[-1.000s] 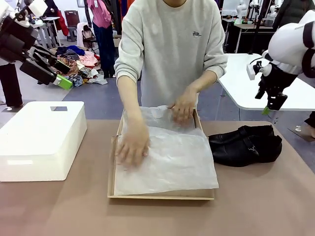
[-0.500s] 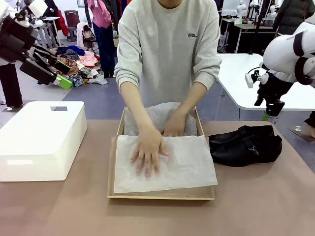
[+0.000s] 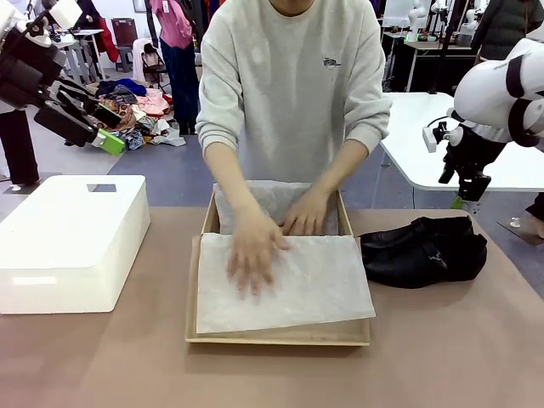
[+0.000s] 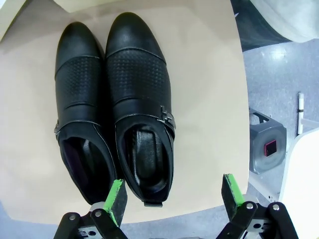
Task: Pack the shoes into the box.
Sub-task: Place one shoe of the Shoes into the Shoes Box.
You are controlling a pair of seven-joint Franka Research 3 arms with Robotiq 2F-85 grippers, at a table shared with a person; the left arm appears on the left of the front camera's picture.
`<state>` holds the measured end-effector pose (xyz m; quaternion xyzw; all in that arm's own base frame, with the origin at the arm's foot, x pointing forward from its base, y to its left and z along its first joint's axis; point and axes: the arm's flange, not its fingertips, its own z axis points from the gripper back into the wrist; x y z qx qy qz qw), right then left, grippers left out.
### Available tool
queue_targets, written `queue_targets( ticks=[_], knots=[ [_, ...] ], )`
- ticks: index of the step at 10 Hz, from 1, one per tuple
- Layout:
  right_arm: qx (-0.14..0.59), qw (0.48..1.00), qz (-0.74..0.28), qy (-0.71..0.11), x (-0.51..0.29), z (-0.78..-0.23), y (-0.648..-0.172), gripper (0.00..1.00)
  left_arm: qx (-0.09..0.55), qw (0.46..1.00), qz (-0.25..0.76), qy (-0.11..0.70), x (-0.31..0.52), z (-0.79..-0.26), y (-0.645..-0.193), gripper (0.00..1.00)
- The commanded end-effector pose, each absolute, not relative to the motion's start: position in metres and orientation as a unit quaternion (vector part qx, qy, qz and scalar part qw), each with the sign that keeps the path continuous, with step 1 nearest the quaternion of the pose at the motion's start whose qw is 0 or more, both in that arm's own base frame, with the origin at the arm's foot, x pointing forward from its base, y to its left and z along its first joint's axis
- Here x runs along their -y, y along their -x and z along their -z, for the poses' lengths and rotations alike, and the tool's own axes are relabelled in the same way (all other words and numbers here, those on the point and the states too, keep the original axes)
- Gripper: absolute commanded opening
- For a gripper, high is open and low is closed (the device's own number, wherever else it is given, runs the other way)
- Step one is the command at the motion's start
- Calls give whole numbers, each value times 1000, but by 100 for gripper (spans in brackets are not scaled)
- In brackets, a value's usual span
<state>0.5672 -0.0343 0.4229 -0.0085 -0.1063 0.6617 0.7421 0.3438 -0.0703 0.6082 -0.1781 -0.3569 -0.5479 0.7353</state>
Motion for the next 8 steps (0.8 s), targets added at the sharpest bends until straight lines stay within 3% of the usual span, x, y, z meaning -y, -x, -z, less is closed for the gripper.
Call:
queue_targets(
  ticks=[1,8],
  knots=[
    [106,742,-662,8,34,-423,-567,100,360,730,552,183,70,-608,-344,100],
    [113,736,-668,-15,47,-389,-599,100,360,730,552,183,70,-608,-344,100]
  ],
)
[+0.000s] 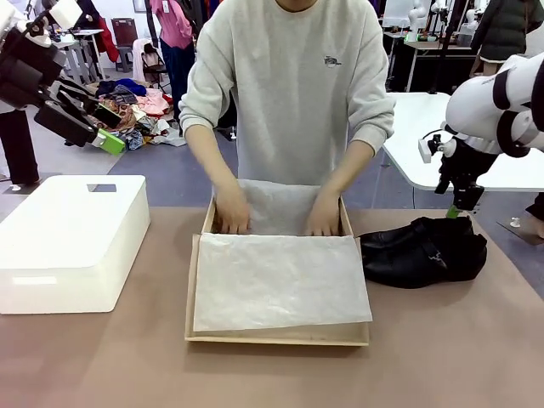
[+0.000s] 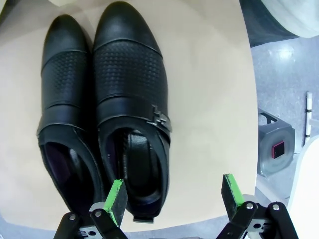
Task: Pack the shoes into the box.
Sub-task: Place one shoe of the Shoes into the Shoes Box.
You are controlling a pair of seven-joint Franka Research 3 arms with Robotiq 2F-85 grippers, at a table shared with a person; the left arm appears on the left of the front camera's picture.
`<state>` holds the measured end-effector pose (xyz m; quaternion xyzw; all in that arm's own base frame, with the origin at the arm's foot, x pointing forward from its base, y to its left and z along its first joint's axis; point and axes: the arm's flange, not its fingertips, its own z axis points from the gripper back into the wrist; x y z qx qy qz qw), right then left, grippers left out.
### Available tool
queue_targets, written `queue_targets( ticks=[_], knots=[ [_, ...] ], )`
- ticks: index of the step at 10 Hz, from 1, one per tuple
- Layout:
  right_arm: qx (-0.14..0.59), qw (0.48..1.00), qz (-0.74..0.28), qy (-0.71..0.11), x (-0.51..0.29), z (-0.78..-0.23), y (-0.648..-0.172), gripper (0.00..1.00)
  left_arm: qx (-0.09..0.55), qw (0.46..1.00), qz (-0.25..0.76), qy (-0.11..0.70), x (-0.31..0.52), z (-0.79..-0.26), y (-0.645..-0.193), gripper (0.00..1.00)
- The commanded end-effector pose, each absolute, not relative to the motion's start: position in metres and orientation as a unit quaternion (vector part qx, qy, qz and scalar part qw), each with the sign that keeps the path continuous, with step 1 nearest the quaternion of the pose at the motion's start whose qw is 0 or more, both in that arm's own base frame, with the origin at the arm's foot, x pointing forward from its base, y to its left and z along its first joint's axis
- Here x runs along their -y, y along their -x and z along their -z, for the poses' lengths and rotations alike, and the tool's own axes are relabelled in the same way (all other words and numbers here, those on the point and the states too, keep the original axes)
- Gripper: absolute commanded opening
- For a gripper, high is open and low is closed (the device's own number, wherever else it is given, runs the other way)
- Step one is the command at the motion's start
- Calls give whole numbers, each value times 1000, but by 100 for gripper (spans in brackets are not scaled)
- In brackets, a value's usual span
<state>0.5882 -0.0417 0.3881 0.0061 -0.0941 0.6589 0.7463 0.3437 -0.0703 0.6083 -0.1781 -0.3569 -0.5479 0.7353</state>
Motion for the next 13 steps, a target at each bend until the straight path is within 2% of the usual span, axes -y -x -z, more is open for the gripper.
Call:
queue_targets(
  ticks=[1,13],
  knots=[
    [107,737,-667,-16,48,-384,-600,100,360,730,552,183,70,-608,-344,100],
    [74,751,-656,-26,51,-334,-622,100,360,730,552,183,70,-608,-344,100]
  ],
)
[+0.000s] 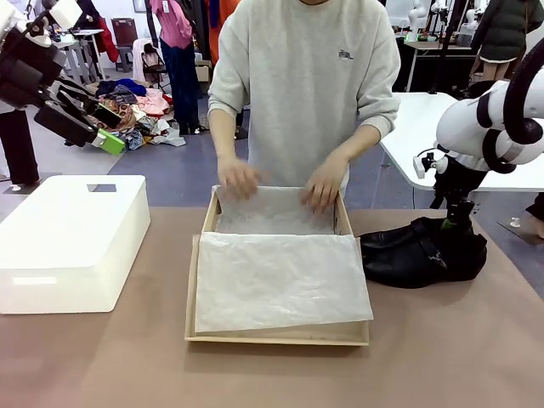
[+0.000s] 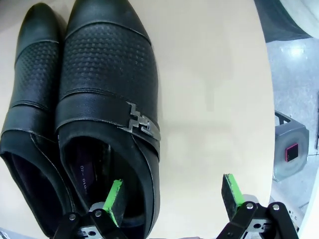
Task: Pack the shoes into the box.
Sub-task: Place one shoe of the Shoes into the Shoes Box.
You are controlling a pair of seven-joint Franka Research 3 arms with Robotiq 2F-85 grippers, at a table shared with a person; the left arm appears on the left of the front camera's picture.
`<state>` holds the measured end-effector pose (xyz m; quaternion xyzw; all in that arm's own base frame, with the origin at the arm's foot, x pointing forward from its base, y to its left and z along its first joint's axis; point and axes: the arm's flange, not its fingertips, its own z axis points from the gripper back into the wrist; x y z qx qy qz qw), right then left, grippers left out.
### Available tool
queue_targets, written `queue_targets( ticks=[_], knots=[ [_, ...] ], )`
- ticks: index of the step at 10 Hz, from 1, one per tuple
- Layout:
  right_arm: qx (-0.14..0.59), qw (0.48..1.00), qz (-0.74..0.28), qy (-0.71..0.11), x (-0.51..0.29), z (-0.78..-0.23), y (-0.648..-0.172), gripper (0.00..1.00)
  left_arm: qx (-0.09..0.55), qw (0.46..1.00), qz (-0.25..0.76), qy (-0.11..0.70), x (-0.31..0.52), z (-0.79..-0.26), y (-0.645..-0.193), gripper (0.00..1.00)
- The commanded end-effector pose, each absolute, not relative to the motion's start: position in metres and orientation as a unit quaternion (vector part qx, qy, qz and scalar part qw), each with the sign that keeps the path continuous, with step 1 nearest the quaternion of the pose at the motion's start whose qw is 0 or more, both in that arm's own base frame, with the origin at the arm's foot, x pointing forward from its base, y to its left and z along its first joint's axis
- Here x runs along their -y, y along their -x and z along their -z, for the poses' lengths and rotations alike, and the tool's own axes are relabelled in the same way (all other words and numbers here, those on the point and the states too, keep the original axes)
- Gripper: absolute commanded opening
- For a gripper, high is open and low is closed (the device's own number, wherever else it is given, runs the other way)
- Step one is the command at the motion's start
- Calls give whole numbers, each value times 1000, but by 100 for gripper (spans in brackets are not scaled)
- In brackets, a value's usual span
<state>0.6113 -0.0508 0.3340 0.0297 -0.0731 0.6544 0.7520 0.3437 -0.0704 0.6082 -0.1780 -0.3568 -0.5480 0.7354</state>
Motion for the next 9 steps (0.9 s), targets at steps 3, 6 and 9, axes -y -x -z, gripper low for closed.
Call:
queue_targets(
  ticks=[3,6,9],
  knots=[
    [57,760,-645,-51,51,-330,-622,84,360,730,552,183,70,-608,-344,100],
    [47,769,-636,-51,50,-331,-622,33,360,730,552,183,70,-608,-344,100],
    [41,774,-630,-49,50,-332,-621,0,360,730,552,183,70,-608,-344,100]
  ],
)
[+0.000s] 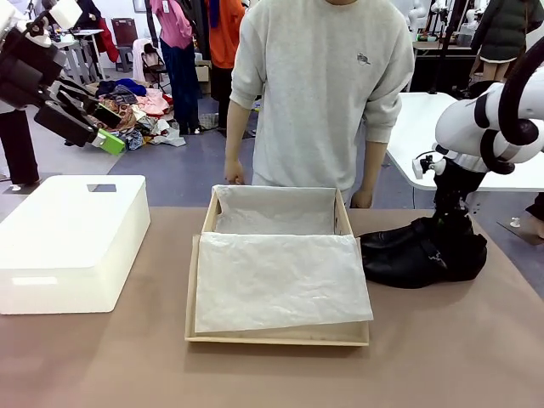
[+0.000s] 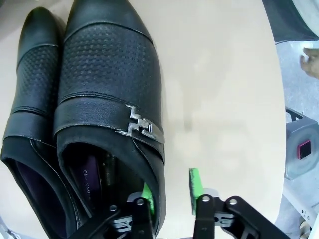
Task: Pack the shoes into the box.
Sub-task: Place one shoe of the Shoes into the Shoes Box.
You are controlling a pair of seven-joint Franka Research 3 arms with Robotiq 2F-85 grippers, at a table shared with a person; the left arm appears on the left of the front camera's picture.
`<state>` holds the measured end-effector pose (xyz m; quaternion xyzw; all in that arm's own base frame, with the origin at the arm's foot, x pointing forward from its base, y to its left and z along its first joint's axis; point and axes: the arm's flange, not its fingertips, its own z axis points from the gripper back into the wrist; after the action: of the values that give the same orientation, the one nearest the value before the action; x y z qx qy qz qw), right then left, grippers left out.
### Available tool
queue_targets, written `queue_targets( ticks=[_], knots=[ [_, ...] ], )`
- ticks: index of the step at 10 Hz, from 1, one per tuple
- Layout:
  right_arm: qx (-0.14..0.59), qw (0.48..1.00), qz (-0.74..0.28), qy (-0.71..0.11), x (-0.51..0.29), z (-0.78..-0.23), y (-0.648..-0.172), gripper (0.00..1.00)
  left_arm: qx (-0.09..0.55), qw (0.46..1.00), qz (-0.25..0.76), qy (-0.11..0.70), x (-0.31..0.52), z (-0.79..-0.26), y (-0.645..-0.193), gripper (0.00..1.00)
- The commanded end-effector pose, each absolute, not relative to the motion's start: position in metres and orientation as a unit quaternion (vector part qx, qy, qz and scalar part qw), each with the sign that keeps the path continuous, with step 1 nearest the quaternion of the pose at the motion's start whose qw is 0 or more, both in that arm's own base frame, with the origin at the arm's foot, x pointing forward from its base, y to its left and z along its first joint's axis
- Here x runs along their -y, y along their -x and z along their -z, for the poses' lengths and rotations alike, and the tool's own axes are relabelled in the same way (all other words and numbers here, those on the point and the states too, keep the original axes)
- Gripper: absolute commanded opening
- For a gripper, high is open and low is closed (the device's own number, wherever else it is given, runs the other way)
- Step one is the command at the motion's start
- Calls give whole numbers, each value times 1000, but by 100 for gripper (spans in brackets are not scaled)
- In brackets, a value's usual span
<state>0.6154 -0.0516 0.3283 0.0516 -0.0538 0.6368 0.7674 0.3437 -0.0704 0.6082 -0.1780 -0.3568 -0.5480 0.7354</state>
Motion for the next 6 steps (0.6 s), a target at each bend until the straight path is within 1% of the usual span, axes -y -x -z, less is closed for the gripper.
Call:
queue_targets(
  ticks=[1,4,5,6],
  knots=[
    [42,776,-628,-48,51,-332,-621,0,360,730,552,183,70,-608,-344,100],
    [44,779,-624,-53,52,-333,-621,0,360,730,552,183,70,-608,-344,100],
    [68,777,-622,-62,54,-338,-621,0,360,730,552,183,70,-608,-344,100],
    [77,789,-607,-54,58,-351,-621,0,360,730,552,183,70,-608,-344,100]
  ],
)
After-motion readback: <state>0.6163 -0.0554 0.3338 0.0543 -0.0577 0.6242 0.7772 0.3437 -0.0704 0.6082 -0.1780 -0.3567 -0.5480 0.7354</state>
